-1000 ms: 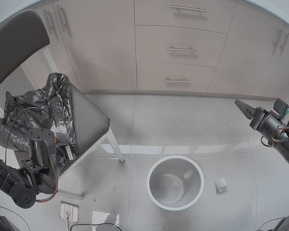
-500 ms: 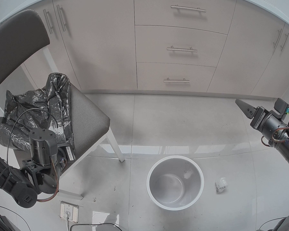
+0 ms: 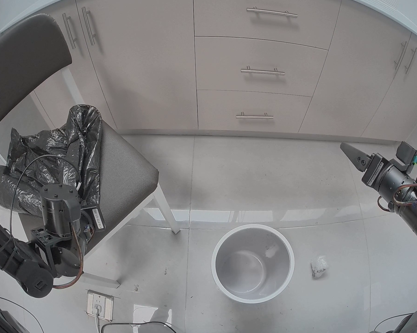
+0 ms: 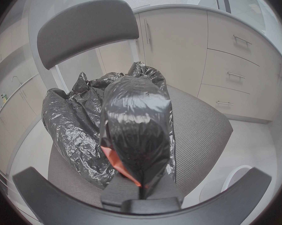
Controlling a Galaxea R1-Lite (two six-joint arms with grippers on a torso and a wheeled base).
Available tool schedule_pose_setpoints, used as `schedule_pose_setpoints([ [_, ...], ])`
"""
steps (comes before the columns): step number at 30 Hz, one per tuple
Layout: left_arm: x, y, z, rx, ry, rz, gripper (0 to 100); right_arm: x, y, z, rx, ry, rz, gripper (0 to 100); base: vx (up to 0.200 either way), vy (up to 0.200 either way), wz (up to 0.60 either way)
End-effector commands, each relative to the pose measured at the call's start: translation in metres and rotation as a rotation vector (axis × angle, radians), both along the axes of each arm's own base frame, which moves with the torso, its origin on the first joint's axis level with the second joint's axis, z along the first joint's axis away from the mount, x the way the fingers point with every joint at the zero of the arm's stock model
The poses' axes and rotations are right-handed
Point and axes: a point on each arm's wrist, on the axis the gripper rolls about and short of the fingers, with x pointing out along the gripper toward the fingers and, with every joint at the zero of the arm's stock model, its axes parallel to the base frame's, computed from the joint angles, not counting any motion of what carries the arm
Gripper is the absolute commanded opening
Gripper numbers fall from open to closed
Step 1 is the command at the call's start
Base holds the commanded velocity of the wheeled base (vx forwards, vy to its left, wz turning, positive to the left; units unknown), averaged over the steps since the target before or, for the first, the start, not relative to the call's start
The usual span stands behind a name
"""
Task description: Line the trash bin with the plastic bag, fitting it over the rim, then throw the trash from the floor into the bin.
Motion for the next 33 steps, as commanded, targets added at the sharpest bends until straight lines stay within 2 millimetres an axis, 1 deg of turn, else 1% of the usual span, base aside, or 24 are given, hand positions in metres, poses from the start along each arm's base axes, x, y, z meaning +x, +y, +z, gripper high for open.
schedule_pose_setpoints([
  [1, -0.002, 0.001, 0.003, -0.001, -0.016, 0.000, 0, -0.004, -0.001, -0.003, -0.007, 0.006, 0.001, 100, 0.000, 0.000, 0.00],
  [4, -0.005, 0.003, 0.004, -0.002, -0.028, 0.000, 0, -0.004, -0.002, -0.008, -0.030, 0.024, 0.004, 100, 0.000, 0.000, 0.00],
  [7, -0.009, 0.004, 0.001, 0.009, -0.027, -0.008, 0, -0.004, -0.001, -0.008, -0.045, 0.021, 0.006, 100, 0.000, 0.000, 0.00],
  [10, -0.016, 0.004, 0.000, 0.022, -0.036, -0.042, 0, -0.008, 0.001, -0.009, -0.070, 0.021, 0.022, 100, 0.000, 0.000, 0.00],
  [12, -0.023, 0.004, 0.004, 0.023, -0.064, -0.105, 0, -0.009, 0.002, -0.010, -0.093, 0.017, 0.025, 100, 0.000, 0.000, 0.00],
  [14, -0.034, 0.007, 0.010, 0.010, -0.104, -0.237, 0, -0.009, 0.002, -0.009, -0.104, 0.011, 0.027, 100, 0.000, 0.000, 0.00],
  [17, -0.048, 0.011, 0.028, -0.034, -0.206, -0.442, 0, -0.012, 0.001, -0.005, -0.100, -0.008, 0.028, 100, 0.000, 0.000, 0.00],
  [18, -0.052, 0.014, 0.039, -0.060, -0.264, -0.518, 0, -0.015, 0.000, -0.003, -0.096, -0.018, 0.030, 100, 0.000, 0.000, 0.00],
  [19, -0.053, 0.017, 0.046, -0.071, -0.297, -0.562, 0, -0.016, 0.000, -0.002, -0.096, -0.020, 0.033, 100, 0.000, 0.000, 0.00],
  [20, -0.054, 0.020, 0.059, -0.085, -0.357, -0.649, 0, -0.017, -0.001, -0.002, -0.100, -0.022, 0.035, 100, 0.000, 0.000, 0.00],
  [21, -0.054, 0.020, 0.067, -0.093, -0.387, -0.711, 0, -0.018, -0.001, -0.003, -0.107, -0.020, 0.035, 100, 0.000, 0.000, 0.00],
  [22, -0.054, 0.020, 0.069, -0.095, -0.394, -0.731, 0, -0.018, -0.001, -0.004, -0.112, -0.018, 0.035, 100, 0.000, 0.000, 0.00],
  [23, -0.051, 0.017, 0.081, -0.103, -0.417, -0.828, 0, -0.020, -0.001, -0.010, -0.149, -0.005, 0.048, 100, 0.000, 0.000, 0.00],
  [24, -0.048, 0.014, 0.091, -0.107, -0.423, -0.876, 0, -0.022, 0.000, -0.013, -0.184, 0.001, 0.061, 100, 0.000, 0.000, 0.00],
  [25, -0.048, 0.014, 0.091, -0.107, -0.423, -0.876, 0, -0.022, 0.000, -0.013, -0.184, 0.001, 0.061, 100, 0.000, 0.000, 0.00],
  [26, -0.046, 0.010, 0.099, -0.111, -0.417, -0.922, 0, -0.025, 0.001, -0.015, -0.210, -0.004, 0.079, 100, 0.000, 0.000, 0.00],
  [27, -0.045, 0.002, 0.111, -0.122, -0.408, -0.991, 0, -0.028, 0.004, -0.015, -0.223, -0.017, 0.101, 100, 0.000, 0.000, 0.00],
  [28, -0.044, 0.001, 0.113, -0.121, -0.408, -0.997, 0, -0.028, 0.004, -0.015, -0.224, -0.019, 0.103, 100, 0.000, 0.000, 0.00],
  [29, -0.046, -0.010, 0.125, -0.136, -0.402, -1.070, 0, -0.031, 0.007, -0.017, -0.228, -0.023, 0.123, 100, 0.000, 0.000, 0.00],
  [30, -0.047, -0.012, 0.129, -0.137, -0.404, -1.087, 0, -0.032, 0.007, -0.016, -0.229, -0.026, 0.126, 100, 0.000, 0.000, 0.00],
  [32, -0.054, -0.028, 0.145, -0.156, -0.403, -1.187, 0, -0.034, 0.011, -0.017, -0.233, -0.025, 0.146, 100, 0.000, 0.000, 0.00],
  [33, -0.055, -0.029, 0.146, -0.157, -0.402, -1.193, 0, -0.033, 0.011, -0.017, -0.234, -0.023, 0.146, 100, 0.000, 0.000, 0.00],
])
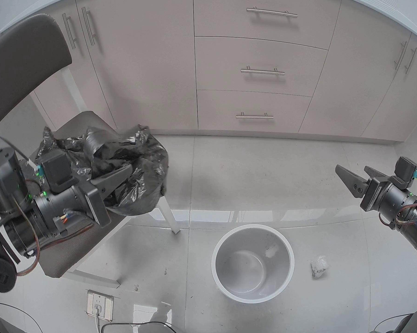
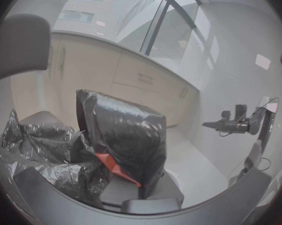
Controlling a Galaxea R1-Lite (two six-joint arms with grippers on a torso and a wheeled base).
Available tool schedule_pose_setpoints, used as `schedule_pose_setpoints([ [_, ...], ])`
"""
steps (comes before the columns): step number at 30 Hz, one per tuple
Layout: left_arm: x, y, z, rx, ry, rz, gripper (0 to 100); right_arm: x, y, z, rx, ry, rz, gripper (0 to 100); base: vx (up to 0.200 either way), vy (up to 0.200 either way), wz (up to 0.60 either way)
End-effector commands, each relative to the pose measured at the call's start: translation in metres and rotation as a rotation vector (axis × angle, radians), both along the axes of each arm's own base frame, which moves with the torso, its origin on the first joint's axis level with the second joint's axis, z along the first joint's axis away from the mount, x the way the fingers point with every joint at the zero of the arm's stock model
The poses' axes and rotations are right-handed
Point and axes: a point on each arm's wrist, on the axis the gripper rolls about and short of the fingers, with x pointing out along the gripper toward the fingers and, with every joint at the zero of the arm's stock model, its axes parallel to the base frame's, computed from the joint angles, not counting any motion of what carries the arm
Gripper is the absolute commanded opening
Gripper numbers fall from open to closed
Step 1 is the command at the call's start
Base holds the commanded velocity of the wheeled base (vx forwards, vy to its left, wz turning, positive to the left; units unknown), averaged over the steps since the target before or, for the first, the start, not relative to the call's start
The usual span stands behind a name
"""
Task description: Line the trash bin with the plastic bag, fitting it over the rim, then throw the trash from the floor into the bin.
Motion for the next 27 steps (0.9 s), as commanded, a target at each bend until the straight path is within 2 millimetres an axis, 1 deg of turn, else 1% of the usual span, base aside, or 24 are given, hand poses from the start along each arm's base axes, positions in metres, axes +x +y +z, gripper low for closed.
schedule_pose_setpoints([
  [1, -0.029, -0.032, 0.072, -0.061, -0.133, -0.280, 0, -0.012, 0.008, -0.008, -0.046, 0.007, 0.072, 100, 0.000, 0.000, 0.00],
  [3, -0.034, -0.039, 0.079, -0.059, -0.123, -0.327, 0, -0.012, 0.010, -0.010, -0.051, 0.016, 0.081, 100, 0.000, 0.000, 0.00],
  [4, -0.034, -0.039, 0.079, -0.059, -0.123, -0.327, 0, -0.012, 0.010, -0.010, -0.051, 0.016, 0.081, 100, 0.000, 0.000, 0.00],
  [5, -0.041, -0.047, 0.090, -0.059, -0.115, -0.404, 0, -0.012, 0.013, -0.014, -0.058, 0.031, 0.099, 100, 0.000, 0.000, 0.00],
  [6, -0.041, -0.048, 0.091, -0.059, -0.115, -0.407, 0, -0.012, 0.014, -0.014, -0.058, 0.033, 0.100, 100, 0.000, 0.000, 0.00],
  [7, -0.046, -0.052, 0.100, -0.067, -0.116, -0.461, 0, -0.012, 0.016, -0.016, -0.062, 0.041, 0.110, 100, 0.000, 0.000, 0.00],
  [8, -0.048, -0.053, 0.105, -0.072, -0.119, -0.479, 0, -0.012, 0.016, -0.017, -0.066, 0.046, 0.111, 100, 0.000, 0.000, 0.00],
  [9, -0.048, -0.054, 0.106, -0.073, -0.117, -0.482, 0, -0.012, 0.016, -0.018, -0.068, 0.049, 0.111, 100, 0.000, 0.000, 0.00],
  [10, -0.052, -0.058, 0.116, -0.100, -0.105, -0.514, 0, -0.011, 0.018, -0.021, -0.077, 0.061, 0.117, 100, 0.000, 0.000, 0.00],
  [11, -0.054, -0.060, 0.121, -0.119, -0.094, -0.532, 0, -0.011, 0.018, -0.022, -0.081, 0.063, 0.117, 100, 0.000, 0.000, 0.00],
  [14, -0.056, -0.065, 0.131, -0.157, -0.073, -0.555, 0, -0.010, 0.019, -0.024, -0.084, 0.072, 0.118, 100, 0.000, 0.000, 0.00],
  [16, -0.056, -0.065, 0.132, -0.162, -0.071, -0.559, 0, -0.009, 0.019, -0.023, -0.082, 0.071, 0.118, 100, 0.000, 0.000, 0.00],
  [19, -0.061, -0.066, 0.131, -0.170, -0.039, -0.647, 0, -0.007, 0.020, -0.021, -0.078, 0.061, 0.112, 100, 0.000, 0.000, 0.00],
  [24, -0.065, -0.066, 0.129, -0.193, 0.036, -0.744, 0, -0.010, 0.021, -0.017, -0.056, 0.049, 0.131, 100, 0.000, 0.000, 0.00],
  [27, -0.065, -0.067, 0.126, -0.187, 0.047, -0.769, 0, -0.013, 0.022, -0.015, -0.041, 0.046, 0.176, 100, 0.000, 0.000, 0.00],
])
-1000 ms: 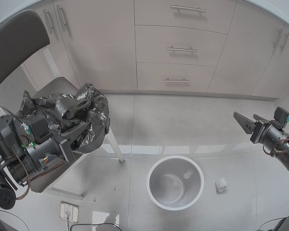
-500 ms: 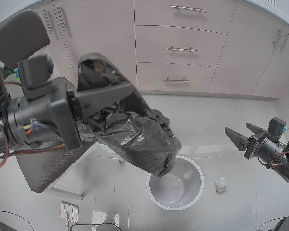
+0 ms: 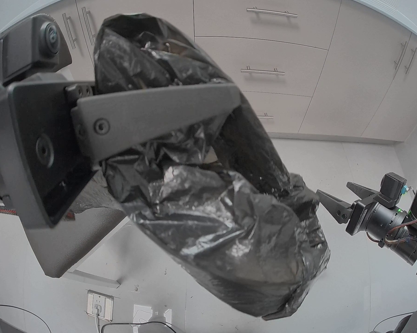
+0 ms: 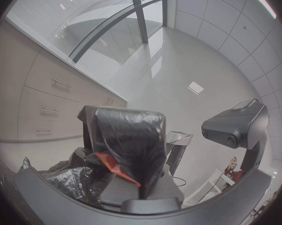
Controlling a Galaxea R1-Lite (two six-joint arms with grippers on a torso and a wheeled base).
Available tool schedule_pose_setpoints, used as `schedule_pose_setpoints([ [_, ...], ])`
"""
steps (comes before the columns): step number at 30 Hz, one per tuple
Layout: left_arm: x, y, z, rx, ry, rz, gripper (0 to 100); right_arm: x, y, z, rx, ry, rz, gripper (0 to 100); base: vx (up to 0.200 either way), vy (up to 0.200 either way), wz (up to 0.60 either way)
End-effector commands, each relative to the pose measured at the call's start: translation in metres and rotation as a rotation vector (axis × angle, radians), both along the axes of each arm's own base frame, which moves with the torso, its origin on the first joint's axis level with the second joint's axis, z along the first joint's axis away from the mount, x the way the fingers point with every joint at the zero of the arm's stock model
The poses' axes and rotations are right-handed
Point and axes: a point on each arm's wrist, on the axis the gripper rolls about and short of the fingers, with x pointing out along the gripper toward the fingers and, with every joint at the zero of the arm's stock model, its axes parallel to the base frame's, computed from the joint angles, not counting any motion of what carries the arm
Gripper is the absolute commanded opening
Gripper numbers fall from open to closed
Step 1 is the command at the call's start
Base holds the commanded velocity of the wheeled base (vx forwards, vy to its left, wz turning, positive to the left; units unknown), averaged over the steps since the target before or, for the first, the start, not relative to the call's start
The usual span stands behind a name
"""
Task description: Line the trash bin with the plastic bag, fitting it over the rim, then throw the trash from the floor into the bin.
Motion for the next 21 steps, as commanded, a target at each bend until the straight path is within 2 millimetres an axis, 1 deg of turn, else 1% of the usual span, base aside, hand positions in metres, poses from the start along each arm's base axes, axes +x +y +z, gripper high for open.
schedule_pose_setpoints([
  [1, -0.001, 0.000, -0.002, 0.004, 0.008, -0.016, 0, -0.003, 0.001, 0.002, 0.015, -0.006, 0.034, 100, 0.000, 0.000, 0.00],
  [6, -0.002, 0.000, -0.003, 0.004, 0.009, -0.017, 0, -0.010, 0.003, 0.006, 0.056, -0.003, 0.114, 100, 0.000, 0.000, 0.00],
  [10, -0.002, 0.000, -0.002, 0.002, 0.009, -0.018, 0, -0.019, 0.005, 0.009, 0.090, 0.008, 0.238, 100, 0.000, 0.000, 0.00],
  [12, -0.002, 0.000, -0.002, 0.002, 0.009, -0.018, 0, -0.022, 0.004, 0.010, 0.092, 0.012, 0.266, 100, 0.000, 0.000, 0.00],
  [19, -0.002, 0.000, -0.002, 0.002, 0.009, -0.018, 0, -0.033, -0.001, 0.012, 0.125, 0.086, 0.395, 100, 0.000, 0.000, 0.00],
  [21, -0.002, 0.001, -0.002, 0.000, 0.009, -0.016, 0, -0.032, 0.001, 0.010, 0.122, 0.108, 0.421, 100, 0.000, 0.000, 0.00],
])
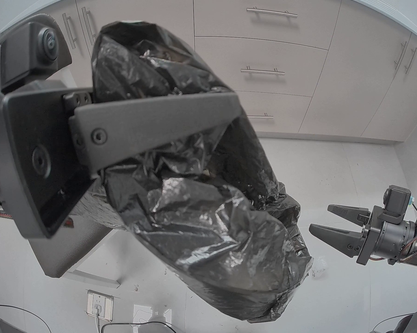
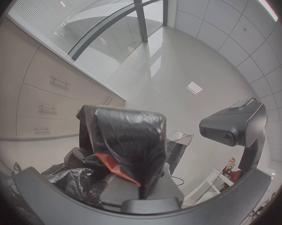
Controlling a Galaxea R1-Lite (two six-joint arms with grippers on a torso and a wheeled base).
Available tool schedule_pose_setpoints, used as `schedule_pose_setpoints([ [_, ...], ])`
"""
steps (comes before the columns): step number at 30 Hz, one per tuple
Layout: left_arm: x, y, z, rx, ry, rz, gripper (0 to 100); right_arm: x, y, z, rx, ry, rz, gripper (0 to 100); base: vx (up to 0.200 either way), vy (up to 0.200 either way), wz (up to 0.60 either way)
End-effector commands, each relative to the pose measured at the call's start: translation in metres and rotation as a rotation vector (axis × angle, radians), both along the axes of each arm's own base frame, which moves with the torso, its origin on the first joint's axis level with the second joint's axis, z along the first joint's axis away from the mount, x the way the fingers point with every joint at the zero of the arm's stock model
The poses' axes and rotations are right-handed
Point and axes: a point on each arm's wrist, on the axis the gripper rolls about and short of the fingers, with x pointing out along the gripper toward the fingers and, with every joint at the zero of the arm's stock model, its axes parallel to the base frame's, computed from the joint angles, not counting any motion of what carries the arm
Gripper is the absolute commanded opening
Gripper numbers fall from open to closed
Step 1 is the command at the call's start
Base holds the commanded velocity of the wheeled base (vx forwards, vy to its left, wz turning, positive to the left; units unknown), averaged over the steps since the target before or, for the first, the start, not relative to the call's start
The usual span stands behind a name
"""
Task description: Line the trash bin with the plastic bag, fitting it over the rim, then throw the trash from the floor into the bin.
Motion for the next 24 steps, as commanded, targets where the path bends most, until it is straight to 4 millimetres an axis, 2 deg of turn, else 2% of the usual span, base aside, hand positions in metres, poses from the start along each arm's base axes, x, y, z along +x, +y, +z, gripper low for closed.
schedule_pose_setpoints([
  [1, -0.001, 0.001, 0.001, -0.006, -0.002, 0.001, 0, -0.003, 0.000, 0.003, 0.012, 0.006, 0.035, 100, 0.000, 0.000, 0.00],
  [10, -0.016, 0.011, 0.011, -0.049, 0.023, -0.030, 0, 0.023, 0.017, 0.000, -0.010, 0.052, 0.051, 100, 0.000, 0.000, 0.00],
  [18, -0.018, 0.013, 0.012, -0.054, 0.023, -0.031, 0, 0.020, 0.031, -0.005, -0.021, 0.097, 0.142, 100, 0.000, 0.000, 0.00],
  [24, -0.018, 0.013, 0.012, -0.055, 0.022, -0.032, 0, 0.030, 0.049, -0.007, -0.046, 0.141, 0.181, 100, 0.000, 0.000, 0.00],
])
